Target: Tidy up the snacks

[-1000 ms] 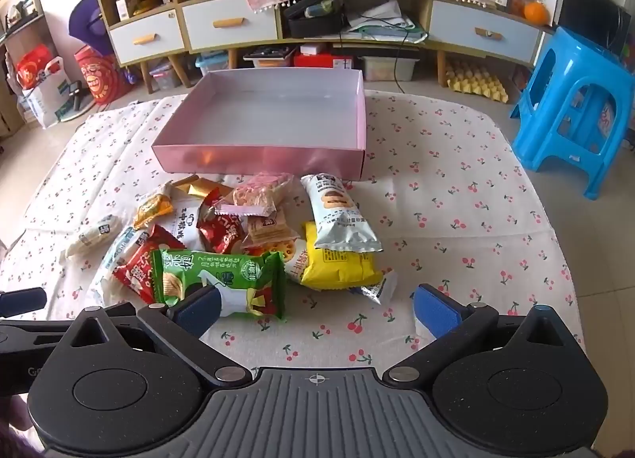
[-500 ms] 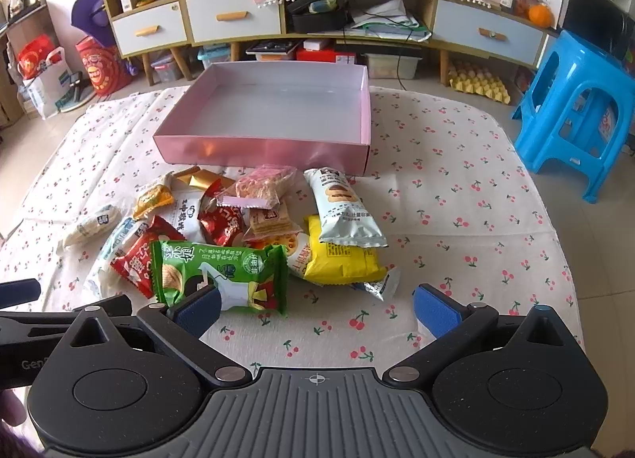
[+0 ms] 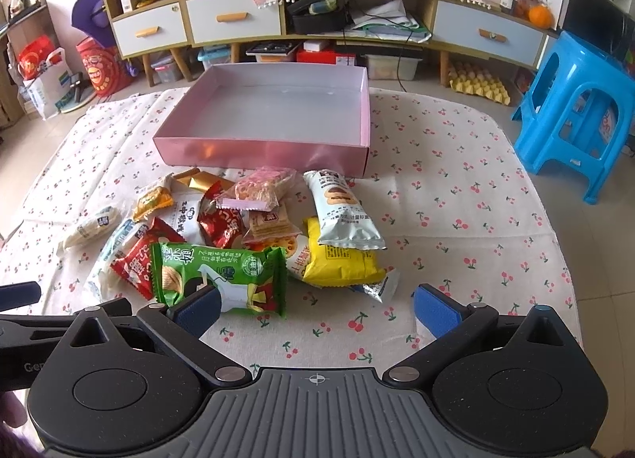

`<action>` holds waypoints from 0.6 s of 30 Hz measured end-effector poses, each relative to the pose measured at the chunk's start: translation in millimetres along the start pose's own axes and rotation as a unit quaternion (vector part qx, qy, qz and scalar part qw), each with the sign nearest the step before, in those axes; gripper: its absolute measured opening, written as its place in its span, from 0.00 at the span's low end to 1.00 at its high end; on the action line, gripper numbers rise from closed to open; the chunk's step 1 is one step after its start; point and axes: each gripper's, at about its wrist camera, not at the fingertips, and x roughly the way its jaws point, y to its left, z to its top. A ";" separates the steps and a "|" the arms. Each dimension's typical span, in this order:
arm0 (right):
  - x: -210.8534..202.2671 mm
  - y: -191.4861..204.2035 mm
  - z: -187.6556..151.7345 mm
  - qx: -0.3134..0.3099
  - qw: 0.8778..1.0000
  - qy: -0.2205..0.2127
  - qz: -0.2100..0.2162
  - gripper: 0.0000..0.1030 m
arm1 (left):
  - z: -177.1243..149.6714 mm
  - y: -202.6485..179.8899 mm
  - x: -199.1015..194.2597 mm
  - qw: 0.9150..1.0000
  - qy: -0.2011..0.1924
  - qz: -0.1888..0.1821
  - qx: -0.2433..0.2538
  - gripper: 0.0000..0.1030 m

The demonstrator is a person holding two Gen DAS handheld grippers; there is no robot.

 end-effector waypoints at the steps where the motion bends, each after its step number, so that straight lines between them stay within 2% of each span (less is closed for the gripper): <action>1: -0.1 0.1 0.1 0.000 1.000 0.000 0.000 1.00 | 0.0 0.0 0.0 1.000 0.000 0.000 0.000 1.00; 18: 4.3 1.2 -1.1 -0.002 1.000 0.006 -0.001 1.00 | 0.0 2.6 0.5 1.000 0.002 -0.001 -0.003 0.99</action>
